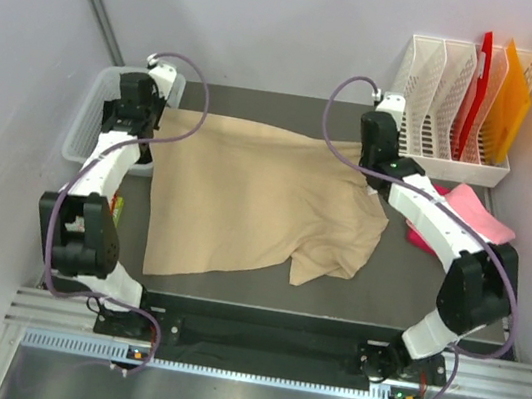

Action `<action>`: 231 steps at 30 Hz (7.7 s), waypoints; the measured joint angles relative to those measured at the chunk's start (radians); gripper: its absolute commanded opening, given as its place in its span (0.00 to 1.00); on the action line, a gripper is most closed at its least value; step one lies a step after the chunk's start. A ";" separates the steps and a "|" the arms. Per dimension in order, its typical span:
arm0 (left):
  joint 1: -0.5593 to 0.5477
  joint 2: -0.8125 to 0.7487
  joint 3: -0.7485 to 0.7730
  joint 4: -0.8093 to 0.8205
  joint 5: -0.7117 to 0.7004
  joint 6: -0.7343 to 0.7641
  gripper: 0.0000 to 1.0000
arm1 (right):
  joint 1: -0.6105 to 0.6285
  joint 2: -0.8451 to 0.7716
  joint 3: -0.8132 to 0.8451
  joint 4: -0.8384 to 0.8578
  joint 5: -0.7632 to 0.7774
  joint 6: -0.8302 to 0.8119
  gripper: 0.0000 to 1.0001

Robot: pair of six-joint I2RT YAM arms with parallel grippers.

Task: Fold and stack the t-shirts
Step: Flatten the tshirt out, then fold the tshirt

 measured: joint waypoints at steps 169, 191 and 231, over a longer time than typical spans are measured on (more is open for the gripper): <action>-0.149 -0.180 -0.424 0.150 0.037 0.164 0.00 | -0.092 -0.098 -0.324 -0.022 0.057 0.140 0.00; -0.149 -0.354 -0.631 0.053 0.100 0.236 0.23 | -0.030 -0.229 -0.400 -0.102 0.058 0.288 0.43; -0.261 0.134 -0.367 0.158 0.140 0.060 0.11 | 0.066 0.356 0.052 0.014 -0.231 0.219 0.43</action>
